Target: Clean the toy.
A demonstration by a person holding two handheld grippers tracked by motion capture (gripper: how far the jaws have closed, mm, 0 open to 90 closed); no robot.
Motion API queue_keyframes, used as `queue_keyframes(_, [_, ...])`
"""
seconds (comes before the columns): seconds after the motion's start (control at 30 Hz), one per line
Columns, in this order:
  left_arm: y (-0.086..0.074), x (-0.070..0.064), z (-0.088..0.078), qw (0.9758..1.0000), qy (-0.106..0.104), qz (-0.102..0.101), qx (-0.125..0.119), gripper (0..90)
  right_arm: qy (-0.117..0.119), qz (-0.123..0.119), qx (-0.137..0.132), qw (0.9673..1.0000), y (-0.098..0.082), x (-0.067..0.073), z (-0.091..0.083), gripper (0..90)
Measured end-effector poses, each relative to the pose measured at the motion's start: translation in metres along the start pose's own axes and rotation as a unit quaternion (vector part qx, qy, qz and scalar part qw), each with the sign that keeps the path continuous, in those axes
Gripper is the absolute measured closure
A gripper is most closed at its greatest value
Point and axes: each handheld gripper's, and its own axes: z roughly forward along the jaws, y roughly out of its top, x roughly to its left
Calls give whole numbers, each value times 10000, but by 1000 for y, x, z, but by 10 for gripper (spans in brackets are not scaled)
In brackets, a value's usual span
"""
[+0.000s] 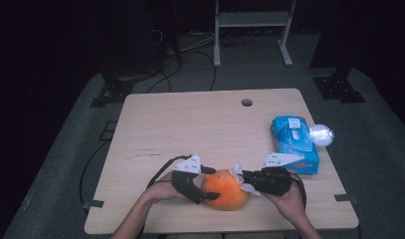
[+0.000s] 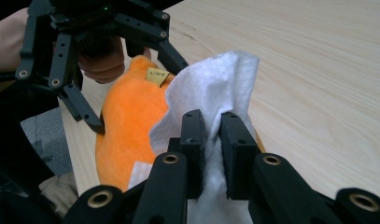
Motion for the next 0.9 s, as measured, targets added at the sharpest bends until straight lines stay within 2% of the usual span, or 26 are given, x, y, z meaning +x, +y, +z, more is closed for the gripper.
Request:
queue_keyframes(0.07, [-5,4,2,9997,-148,-213,-15,119,47,99,-4,9999,-2,0,-2,792])
queue_keyframes(0.13, [-7,5,2,9995,-198,-217,-63,145,40,74,10,10000,-1,2,-2,793])
queue_keyframes(0.2, [-3,2,-1,9999,-67,86,-88,264,-31,11,-48,10000,4,4,-2,796])
queue_keyframes(0.27, [4,-3,-2,9994,132,286,-172,339,-95,-84,-182,9998,9,9,-4,798])
queue_keyframes(0.33, [11,-10,-1,9971,343,659,-181,368,-18,-170,-378,9991,16,14,-8,798])
queue_keyframes(0.37, [15,-13,0,9958,468,780,-130,370,-28,-252,-418,9988,19,18,-9,798])
queue_keyframes(0.43, [19,-16,1,9937,578,960,-56,371,-84,-362,-432,9984,22,23,-8,794])
queue_keyframes(0.5, [19,-16,0,9933,654,953,-3,373,-160,-363,-358,9986,19,20,-5,794])
queue_keyframes(0.6, [18,-14,-4,9942,677,830,-49,373,-271,-137,-244,9992,8,6,-1,794])
queue_keyframes(0.67, [21,-14,-6,9943,664,835,-80,374,-302,14,-249,9992,6,1,-3,795])
queue_keyframes(0.8, [27,-16,-8,9941,638,863,-183,375,-175,-173,-578,9980,18,17,-9,794])
queue_keyframes(0.9, [26,-17,-7,9933,712,903,-67,375,-252,-311,-590,9975,20,22,-6,796])
